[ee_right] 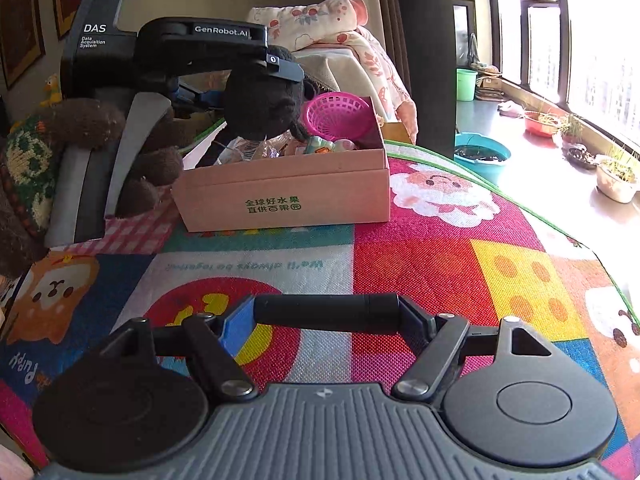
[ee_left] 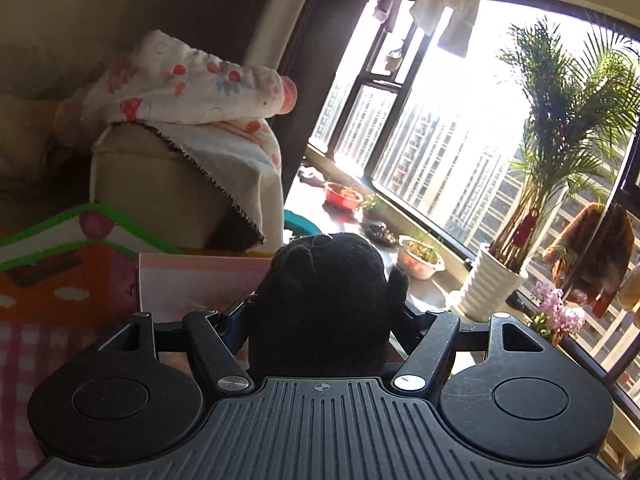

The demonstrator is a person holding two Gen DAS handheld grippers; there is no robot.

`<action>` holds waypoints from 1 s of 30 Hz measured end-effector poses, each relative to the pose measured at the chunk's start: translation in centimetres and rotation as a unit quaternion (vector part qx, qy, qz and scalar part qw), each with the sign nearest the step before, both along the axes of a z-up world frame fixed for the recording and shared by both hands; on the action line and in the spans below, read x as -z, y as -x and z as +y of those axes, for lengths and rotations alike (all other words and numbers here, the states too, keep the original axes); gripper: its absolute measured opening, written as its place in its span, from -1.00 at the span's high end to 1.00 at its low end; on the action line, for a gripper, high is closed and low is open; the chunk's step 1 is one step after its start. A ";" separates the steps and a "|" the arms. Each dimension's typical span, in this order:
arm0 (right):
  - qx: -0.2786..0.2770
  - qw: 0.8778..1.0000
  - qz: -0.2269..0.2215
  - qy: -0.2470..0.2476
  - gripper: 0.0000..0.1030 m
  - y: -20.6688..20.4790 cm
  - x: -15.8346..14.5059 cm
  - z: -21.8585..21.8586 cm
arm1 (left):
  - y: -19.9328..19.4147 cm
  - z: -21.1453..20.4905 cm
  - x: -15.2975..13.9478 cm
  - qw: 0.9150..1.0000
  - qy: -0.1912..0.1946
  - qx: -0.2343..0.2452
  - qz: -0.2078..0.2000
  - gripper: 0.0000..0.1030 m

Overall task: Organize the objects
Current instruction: 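Carry the plush toy to the pink box with the left gripper while the right gripper carries the stick, then release the plush toy into the box with the left gripper while the right gripper releases the stick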

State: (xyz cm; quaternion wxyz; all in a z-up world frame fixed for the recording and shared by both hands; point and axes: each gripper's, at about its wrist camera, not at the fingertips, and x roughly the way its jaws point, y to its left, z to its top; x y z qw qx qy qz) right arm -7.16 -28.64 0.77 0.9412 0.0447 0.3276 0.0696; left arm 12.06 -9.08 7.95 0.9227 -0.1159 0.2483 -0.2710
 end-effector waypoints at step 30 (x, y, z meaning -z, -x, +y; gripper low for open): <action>-0.011 1.000 -0.007 0.017 -0.45 -1.1 -1.6 0.6 | 5.5 6.1 -1.8 0.999 -0.001 -0.050 -0.003 -0.41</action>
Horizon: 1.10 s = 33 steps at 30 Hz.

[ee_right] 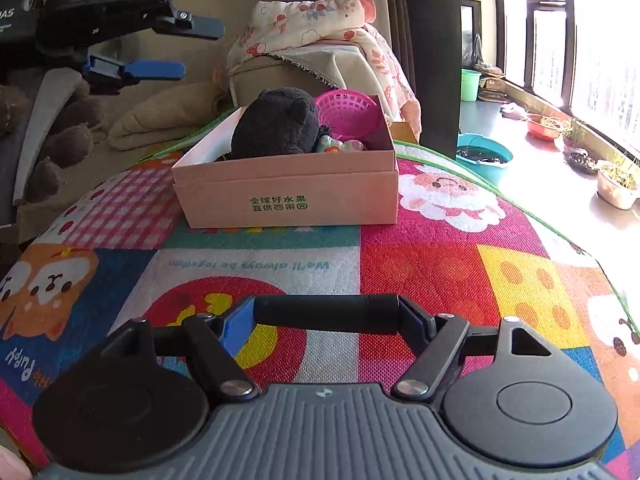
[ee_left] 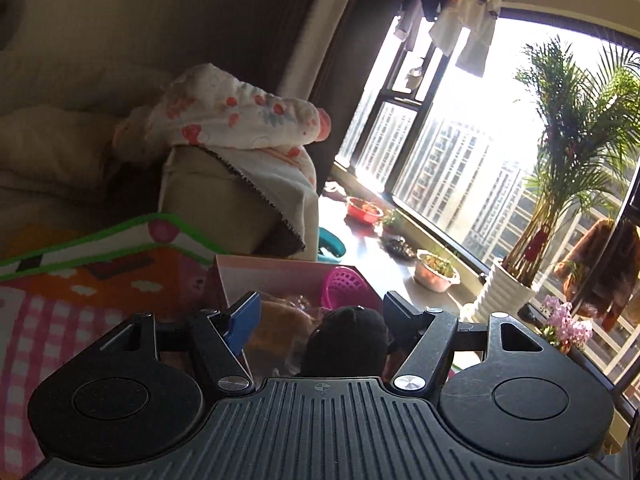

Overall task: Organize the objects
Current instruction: 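Release the plush toy into the box with the left gripper while the right gripper releases the stick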

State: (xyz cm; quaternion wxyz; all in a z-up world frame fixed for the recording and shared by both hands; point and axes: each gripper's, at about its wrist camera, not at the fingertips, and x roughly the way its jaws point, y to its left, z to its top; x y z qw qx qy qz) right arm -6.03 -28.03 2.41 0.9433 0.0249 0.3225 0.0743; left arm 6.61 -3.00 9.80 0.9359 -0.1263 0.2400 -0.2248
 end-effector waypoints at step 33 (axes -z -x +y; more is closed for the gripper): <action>0.000 0.988 0.035 0.151 -0.25 -10.5 0.9 -0.4 | -4.3 -0.4 7.9 0.987 -0.104 -0.078 0.099 -0.63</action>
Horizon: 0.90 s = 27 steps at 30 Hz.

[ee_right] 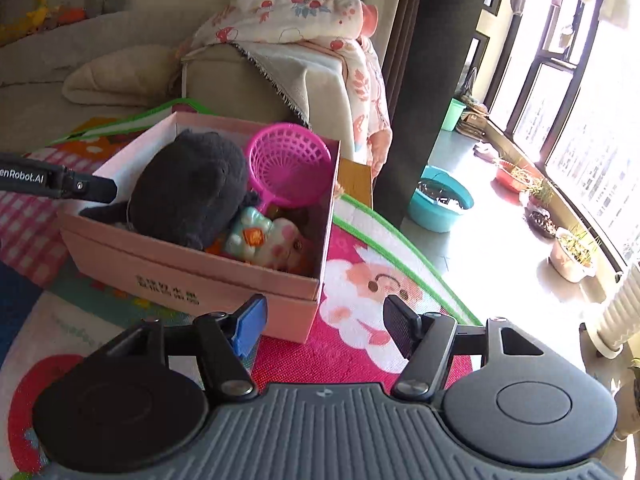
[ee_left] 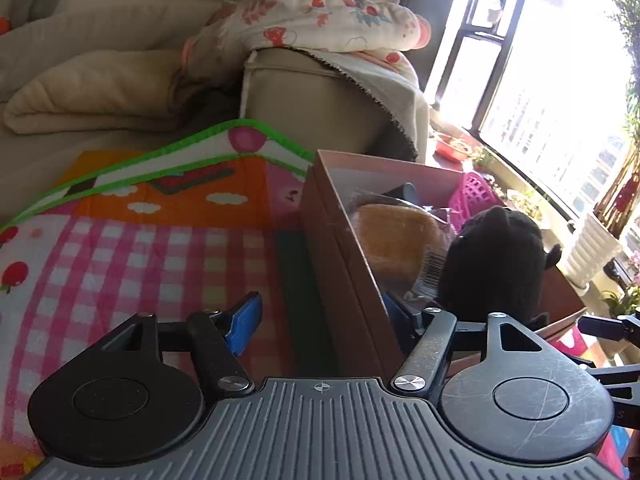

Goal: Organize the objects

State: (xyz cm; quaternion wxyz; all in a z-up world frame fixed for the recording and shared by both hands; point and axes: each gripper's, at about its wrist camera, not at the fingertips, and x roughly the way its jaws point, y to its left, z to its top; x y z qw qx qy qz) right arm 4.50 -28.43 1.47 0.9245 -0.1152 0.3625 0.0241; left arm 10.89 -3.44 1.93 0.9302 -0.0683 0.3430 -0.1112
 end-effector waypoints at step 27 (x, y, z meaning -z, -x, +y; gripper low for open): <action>-0.012 0.998 -0.025 -0.059 -0.81 -2.2 0.6 7.3 | 0.6 8.5 -3.6 0.988 -0.030 -0.077 -0.127 -0.95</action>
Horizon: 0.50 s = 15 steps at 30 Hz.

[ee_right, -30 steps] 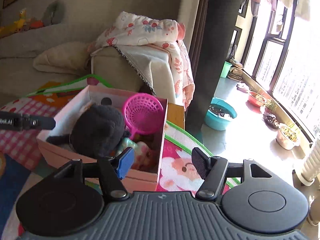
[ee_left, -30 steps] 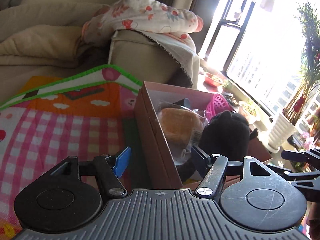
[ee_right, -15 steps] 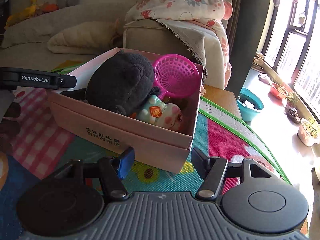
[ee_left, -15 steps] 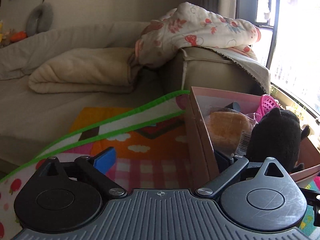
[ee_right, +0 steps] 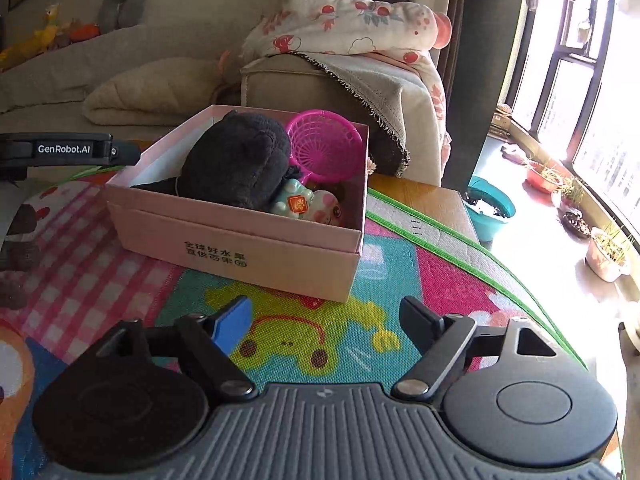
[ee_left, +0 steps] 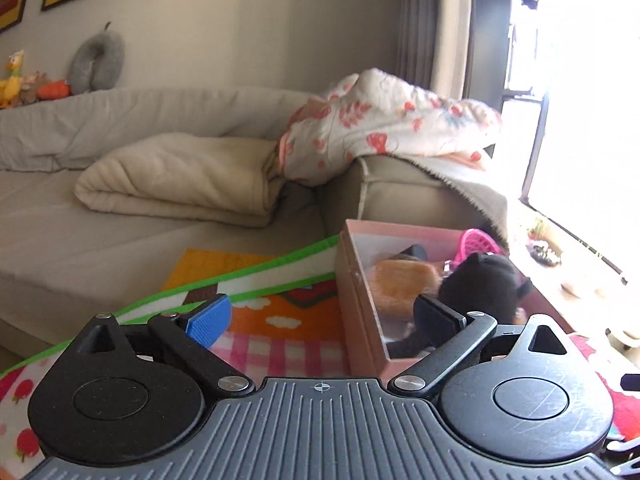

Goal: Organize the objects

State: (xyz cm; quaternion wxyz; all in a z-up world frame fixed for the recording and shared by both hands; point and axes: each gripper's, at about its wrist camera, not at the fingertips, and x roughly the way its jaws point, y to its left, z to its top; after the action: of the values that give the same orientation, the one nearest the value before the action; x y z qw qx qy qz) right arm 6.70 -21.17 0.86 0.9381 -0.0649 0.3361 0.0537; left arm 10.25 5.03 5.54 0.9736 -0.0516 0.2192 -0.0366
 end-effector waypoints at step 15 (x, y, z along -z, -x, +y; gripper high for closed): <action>0.018 0.998 0.030 -0.054 -1.00 5.9 4.1 -0.1 | 10.5 -5.3 6.8 0.991 -0.065 0.015 0.114 -0.95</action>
State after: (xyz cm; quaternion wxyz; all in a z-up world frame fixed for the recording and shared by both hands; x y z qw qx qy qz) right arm 0.83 -21.26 -3.21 0.9305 -0.0060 0.3618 0.0569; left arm -0.22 -0.28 -1.30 0.9428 0.0110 0.3318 -0.0309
